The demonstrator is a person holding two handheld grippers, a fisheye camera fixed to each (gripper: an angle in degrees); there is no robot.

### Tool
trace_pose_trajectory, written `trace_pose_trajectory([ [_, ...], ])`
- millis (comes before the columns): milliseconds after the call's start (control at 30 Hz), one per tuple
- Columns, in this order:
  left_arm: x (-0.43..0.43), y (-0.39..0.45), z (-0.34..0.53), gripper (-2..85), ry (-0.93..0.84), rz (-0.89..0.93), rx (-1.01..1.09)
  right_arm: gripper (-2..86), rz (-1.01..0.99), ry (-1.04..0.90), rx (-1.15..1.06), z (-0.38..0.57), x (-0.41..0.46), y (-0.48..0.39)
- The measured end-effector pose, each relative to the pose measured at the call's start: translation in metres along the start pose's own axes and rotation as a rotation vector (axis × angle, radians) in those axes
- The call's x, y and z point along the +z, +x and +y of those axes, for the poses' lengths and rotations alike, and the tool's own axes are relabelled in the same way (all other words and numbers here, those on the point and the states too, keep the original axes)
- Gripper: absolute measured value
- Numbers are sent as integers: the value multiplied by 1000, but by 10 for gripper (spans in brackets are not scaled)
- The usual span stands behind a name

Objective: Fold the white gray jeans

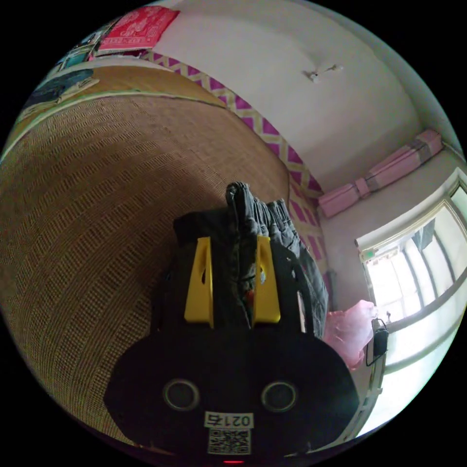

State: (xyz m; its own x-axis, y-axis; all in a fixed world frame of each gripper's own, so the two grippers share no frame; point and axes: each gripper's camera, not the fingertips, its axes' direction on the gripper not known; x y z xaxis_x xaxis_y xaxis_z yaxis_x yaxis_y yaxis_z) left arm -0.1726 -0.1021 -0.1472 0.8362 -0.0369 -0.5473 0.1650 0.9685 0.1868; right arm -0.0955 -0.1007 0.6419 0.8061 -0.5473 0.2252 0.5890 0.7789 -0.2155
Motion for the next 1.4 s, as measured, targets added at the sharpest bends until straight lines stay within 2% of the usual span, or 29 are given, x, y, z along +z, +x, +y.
trace_pose_trajectory([
  [67, 0, -5, 5, -10, -6, 9, -24, 82, -33, -3, 31, -1, -3, 5],
  [300, 1, -34, 17, -10, -26, 44, -109, 12, -287, 77, 409, 17, -65, 96],
  [467, 6, -42, 21, -10, -36, 78, -121, -2, -275, 209, 350, 20, -165, 119],
  [533, 9, -42, 24, -10, -42, 104, -127, -4, -302, 261, 283, 14, -207, 105],
  [633, 7, -38, 29, -10, -44, 139, -115, -3, -396, 287, 130, -3, -263, 36],
  [700, 3, -35, 34, -10, -38, 150, -111, -3, -516, 260, -17, -13, -286, -61],
  [733, 2, -35, 36, -10, -38, 155, -111, -2, -536, 252, -50, -14, -290, -88],
  [800, 0, -36, 42, -10, -50, 172, -113, -2, -575, 236, -178, -11, -298, -195],
  [900, -3, -41, 51, -10, -66, 184, -117, 0, -590, 142, -187, -6, -292, -273],
  [1067, -9, -56, 63, -10, -68, 169, -139, 15, -607, 196, -15, -4, -325, -245],
  [1200, -10, -66, 66, -10, -69, 212, -182, 54, -549, 142, -95, -2, -342, -251],
  [1333, -15, -70, 73, -10, -61, 204, -187, 64, -573, 241, -23, 12, -374, -215],
  [1400, -15, -73, 76, -10, -67, 205, -195, 80, -512, 249, -48, 6, -385, -205],
])
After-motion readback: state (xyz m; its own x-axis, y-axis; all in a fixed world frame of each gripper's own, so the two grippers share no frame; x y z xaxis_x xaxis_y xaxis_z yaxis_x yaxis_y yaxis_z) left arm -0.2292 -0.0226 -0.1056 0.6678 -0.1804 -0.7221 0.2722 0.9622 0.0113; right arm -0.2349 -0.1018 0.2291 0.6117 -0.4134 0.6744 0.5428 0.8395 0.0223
